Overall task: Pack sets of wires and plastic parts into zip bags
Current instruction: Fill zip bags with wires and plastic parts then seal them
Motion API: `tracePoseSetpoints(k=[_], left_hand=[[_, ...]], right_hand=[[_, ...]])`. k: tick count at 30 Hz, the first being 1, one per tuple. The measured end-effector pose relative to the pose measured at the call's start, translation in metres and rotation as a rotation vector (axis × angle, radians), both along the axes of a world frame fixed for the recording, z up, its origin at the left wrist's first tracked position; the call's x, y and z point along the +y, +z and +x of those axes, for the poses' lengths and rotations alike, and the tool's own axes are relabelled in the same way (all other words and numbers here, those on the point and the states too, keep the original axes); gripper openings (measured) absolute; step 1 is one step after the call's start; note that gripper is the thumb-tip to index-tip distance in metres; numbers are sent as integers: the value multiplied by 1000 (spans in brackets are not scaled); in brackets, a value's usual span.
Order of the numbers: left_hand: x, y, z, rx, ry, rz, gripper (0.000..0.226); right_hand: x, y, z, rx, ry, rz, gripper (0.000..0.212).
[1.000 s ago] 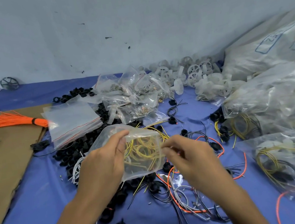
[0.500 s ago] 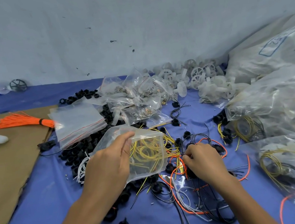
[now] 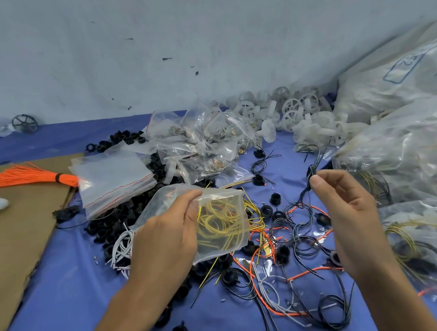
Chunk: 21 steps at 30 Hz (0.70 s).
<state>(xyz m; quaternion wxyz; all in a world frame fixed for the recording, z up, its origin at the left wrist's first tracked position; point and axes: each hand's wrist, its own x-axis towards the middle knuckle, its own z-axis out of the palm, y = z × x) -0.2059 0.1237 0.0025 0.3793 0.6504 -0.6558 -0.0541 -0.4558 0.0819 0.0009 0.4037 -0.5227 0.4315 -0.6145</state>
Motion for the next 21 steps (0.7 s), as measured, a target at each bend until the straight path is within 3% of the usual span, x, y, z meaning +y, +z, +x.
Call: tracePoseSetpoints(k=[3,7,11,14,16,18,20,21], left_hand=[[-1,-1,-3,4,4,6,34],[0,-4,-14,-28,-21,8,38],[7,-7,-22,-191,-85,-28,36],[14,-2,-23,-361,-117,-60,36],[16,0,-19,-329,-128,-85,34],[19,2,-15,-295,-144,-129,38],[23,6,-16,-281,-191,-156,39],[24,8,-17,-286,-214,-157,40]], right_hand=[[26,3,13,12,158,-19,15],[57,-11,58,337,255,40,19],[37,-18,91,594,310,63,17],[18,-17,109,518,375,166,30],[5,-8,113,380,440,286,37],[-4,-13,121,549,456,459,38],[1,-31,119,836,539,466,30],[5,-32,122,1280,508,511,32]])
